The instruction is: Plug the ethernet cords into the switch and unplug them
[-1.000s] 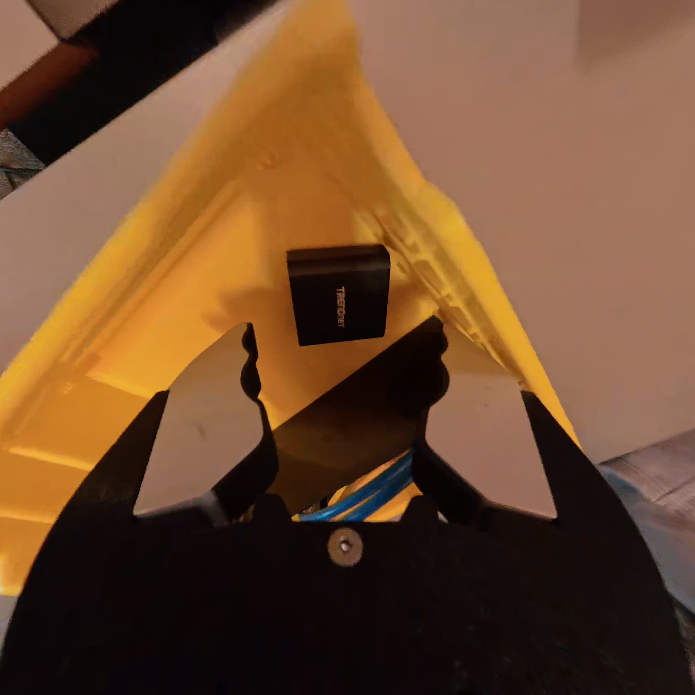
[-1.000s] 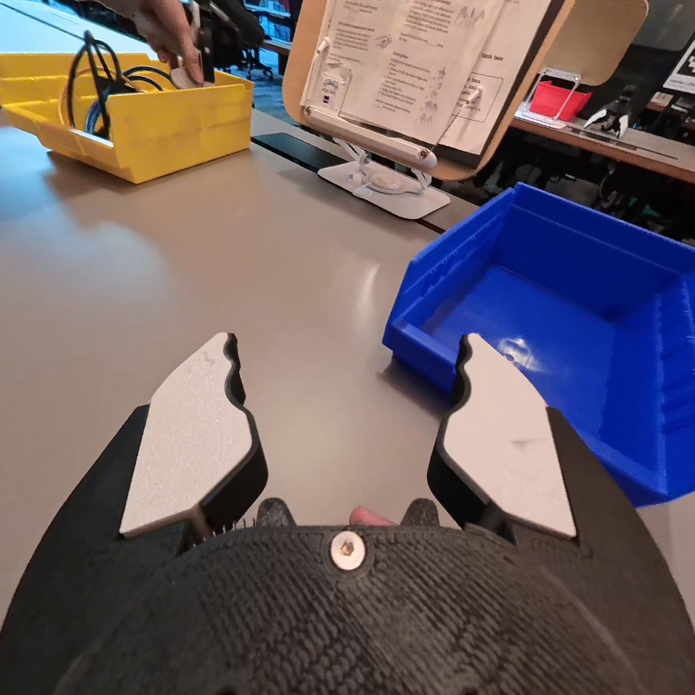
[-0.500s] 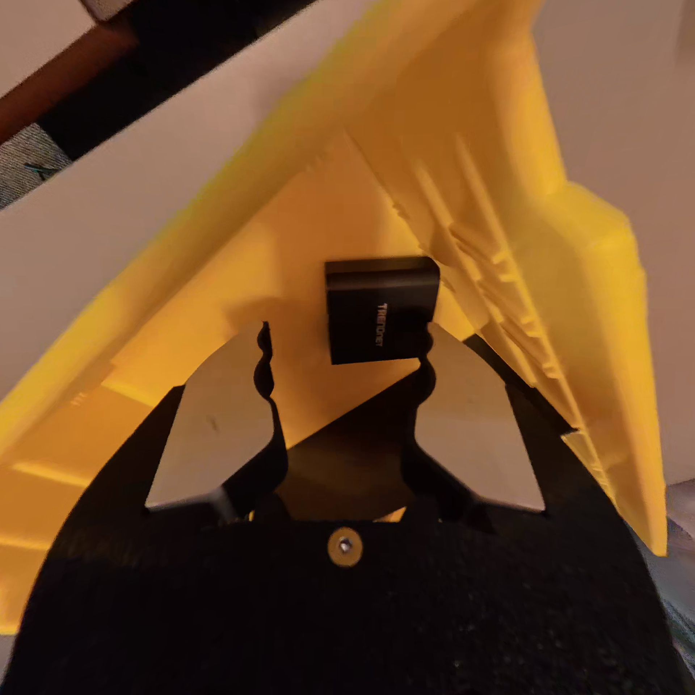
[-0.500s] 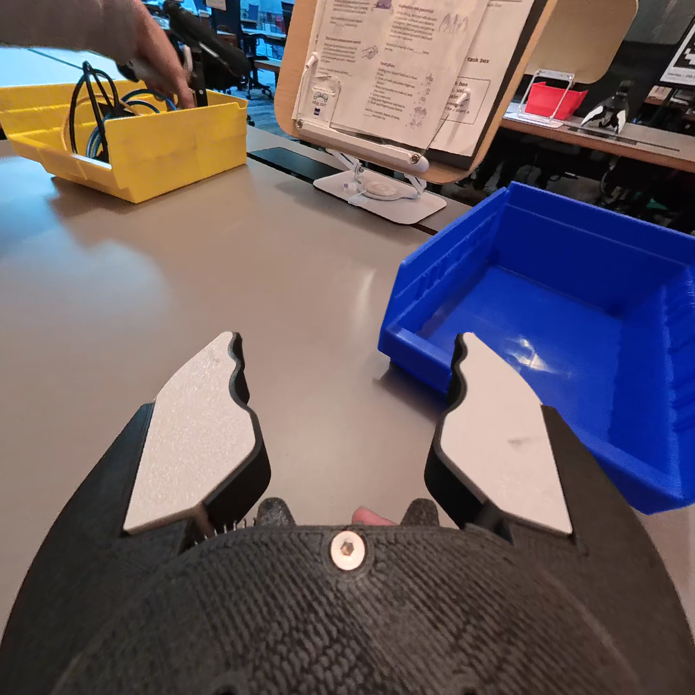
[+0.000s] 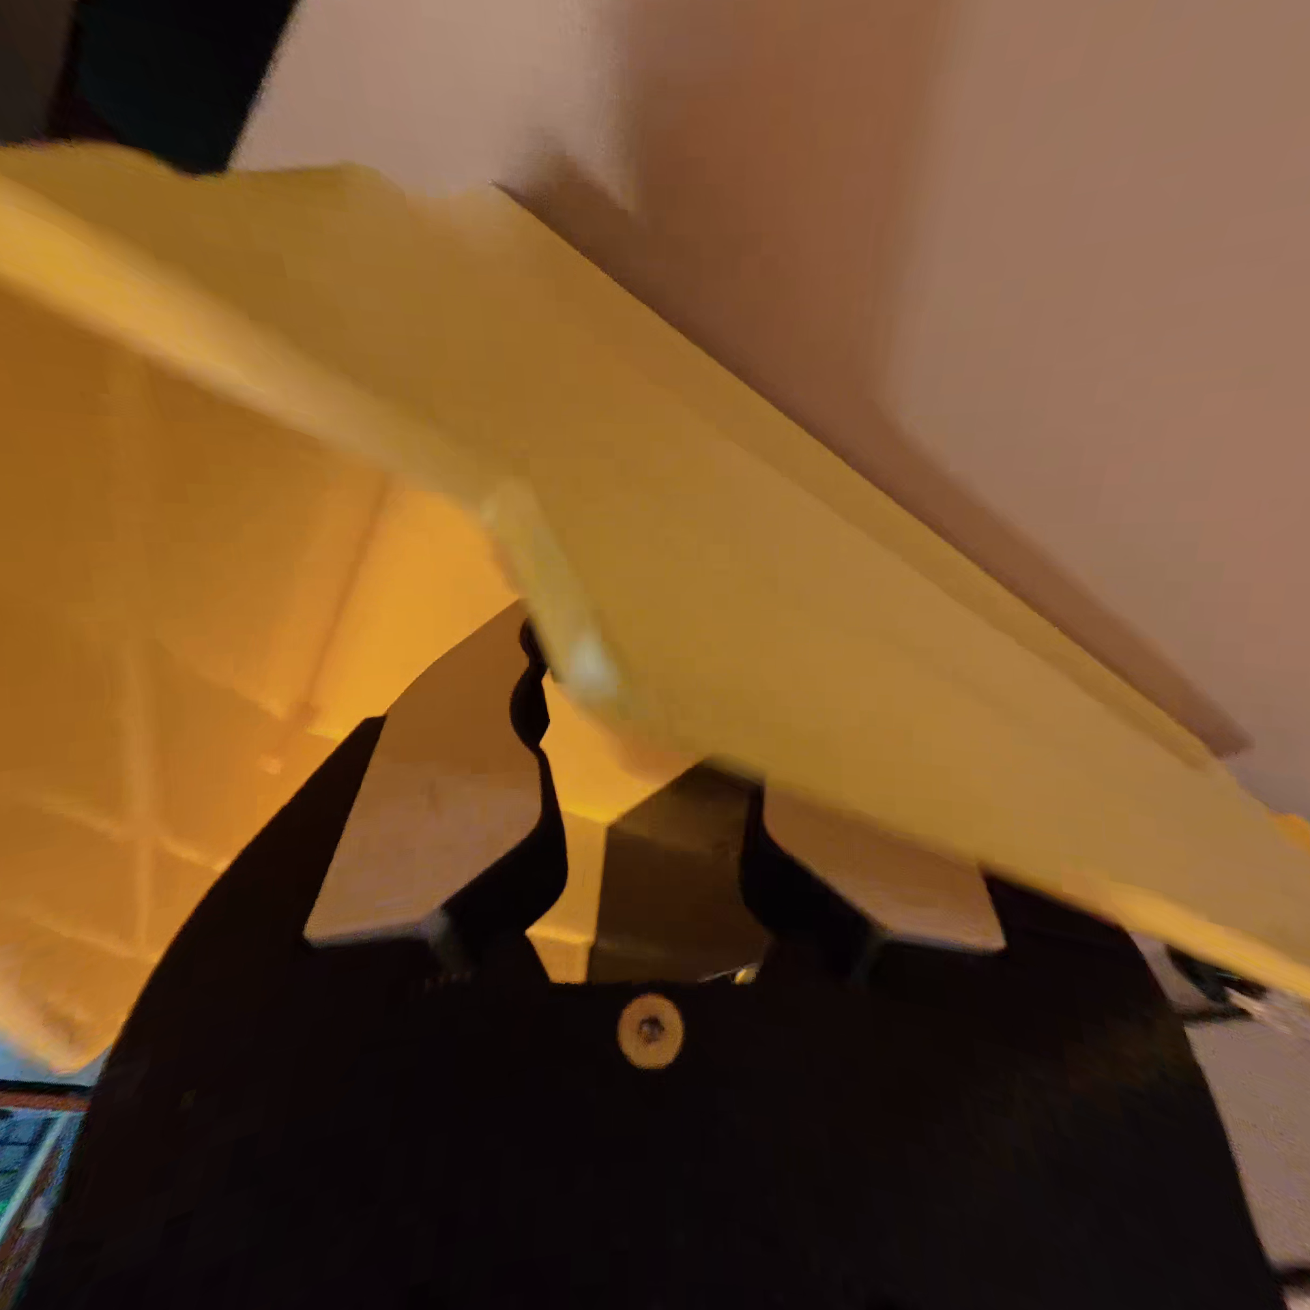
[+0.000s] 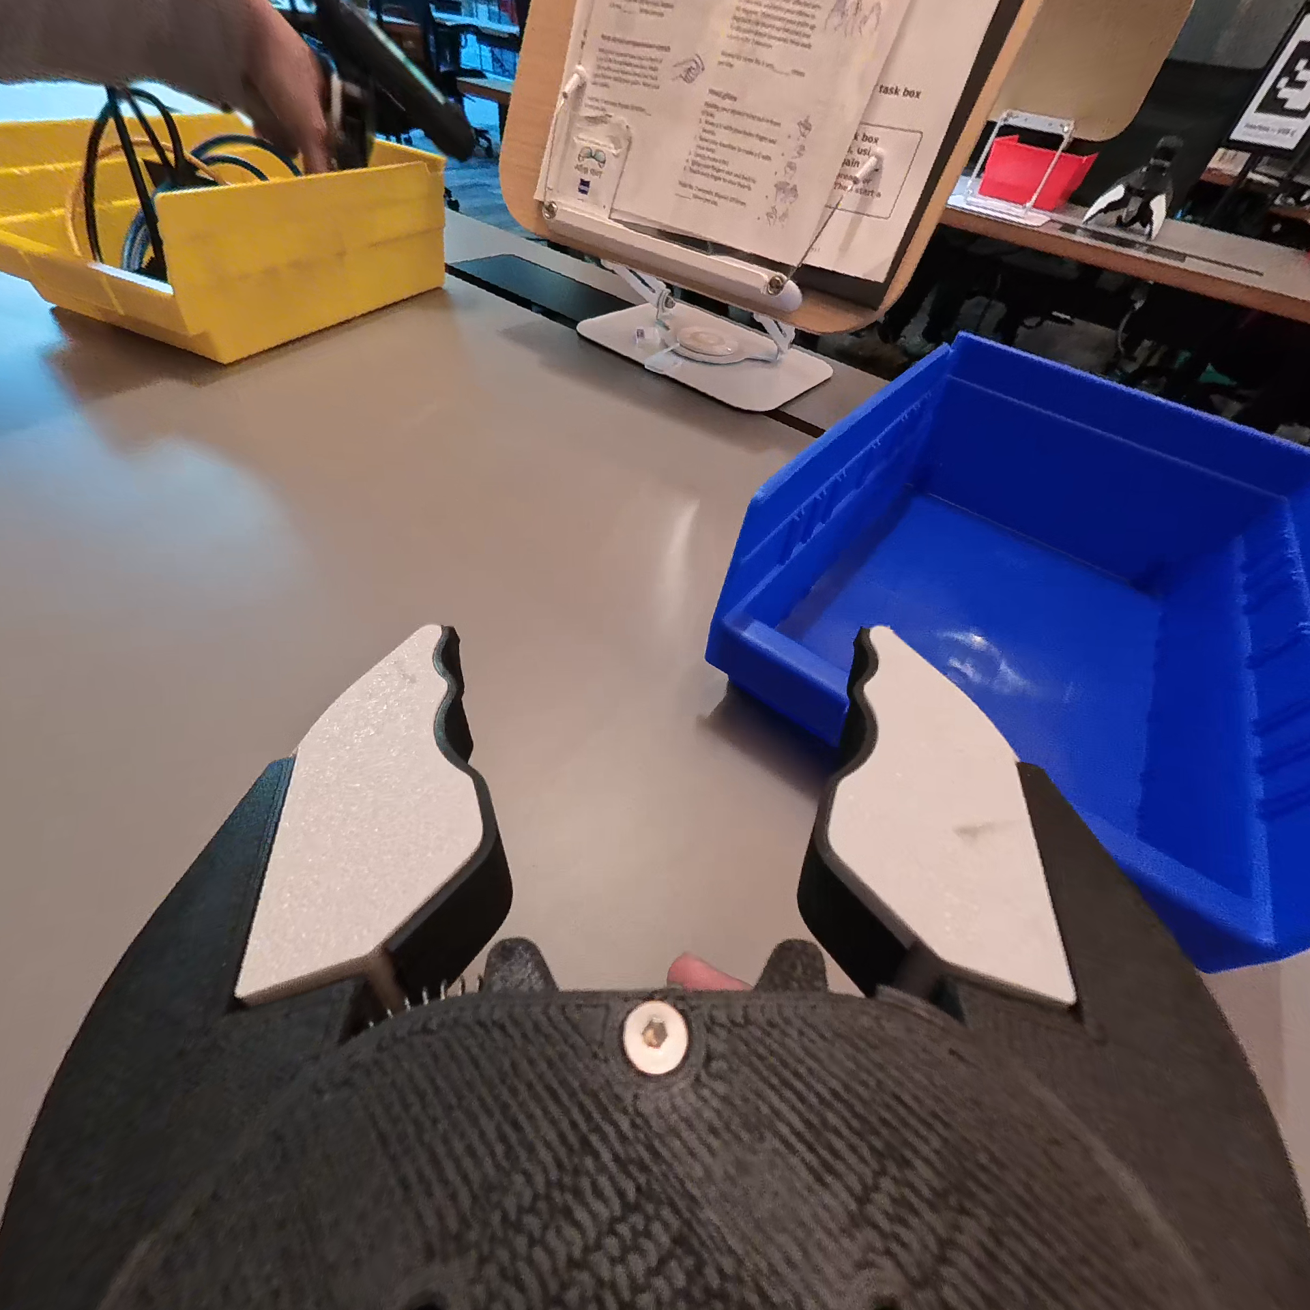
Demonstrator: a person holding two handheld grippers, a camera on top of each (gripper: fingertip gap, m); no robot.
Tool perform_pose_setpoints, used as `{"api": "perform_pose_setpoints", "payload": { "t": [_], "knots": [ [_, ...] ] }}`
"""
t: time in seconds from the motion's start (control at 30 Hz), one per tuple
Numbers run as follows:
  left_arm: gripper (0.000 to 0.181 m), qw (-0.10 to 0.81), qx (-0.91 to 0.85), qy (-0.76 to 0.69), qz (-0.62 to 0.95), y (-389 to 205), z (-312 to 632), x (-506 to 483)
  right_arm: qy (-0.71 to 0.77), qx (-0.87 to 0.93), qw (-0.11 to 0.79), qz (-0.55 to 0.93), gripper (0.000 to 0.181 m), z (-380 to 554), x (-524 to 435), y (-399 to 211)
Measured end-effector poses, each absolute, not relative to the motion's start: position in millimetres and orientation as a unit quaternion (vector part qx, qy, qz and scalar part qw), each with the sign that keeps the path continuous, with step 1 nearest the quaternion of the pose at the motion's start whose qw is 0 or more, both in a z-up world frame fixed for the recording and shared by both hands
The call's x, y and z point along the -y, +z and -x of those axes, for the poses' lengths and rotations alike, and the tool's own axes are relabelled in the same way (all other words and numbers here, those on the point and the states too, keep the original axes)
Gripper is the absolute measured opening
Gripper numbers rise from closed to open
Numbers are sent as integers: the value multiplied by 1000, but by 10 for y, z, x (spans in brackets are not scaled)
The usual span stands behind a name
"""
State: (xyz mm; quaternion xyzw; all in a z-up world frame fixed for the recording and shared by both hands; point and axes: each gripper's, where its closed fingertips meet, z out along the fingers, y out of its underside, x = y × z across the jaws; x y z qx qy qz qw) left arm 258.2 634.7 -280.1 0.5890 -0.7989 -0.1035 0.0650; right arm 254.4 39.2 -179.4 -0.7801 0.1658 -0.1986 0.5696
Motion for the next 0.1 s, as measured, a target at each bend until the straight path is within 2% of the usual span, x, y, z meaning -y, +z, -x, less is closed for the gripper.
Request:
{"api": "perform_pose_setpoints", "payload": {
  "t": [0.03, 0.1],
  "knots": [
    [59, 37, 805, -97, -584, -2731, -2635, -6381, -196, -166, 571, 780, 103, -2531, -398, -1786],
    [59, -29, 808, -62, -585, -2504, -2779, -6428, -187, -172, 577, 776, 103, -2512, -416, -1760]
  ]
}}
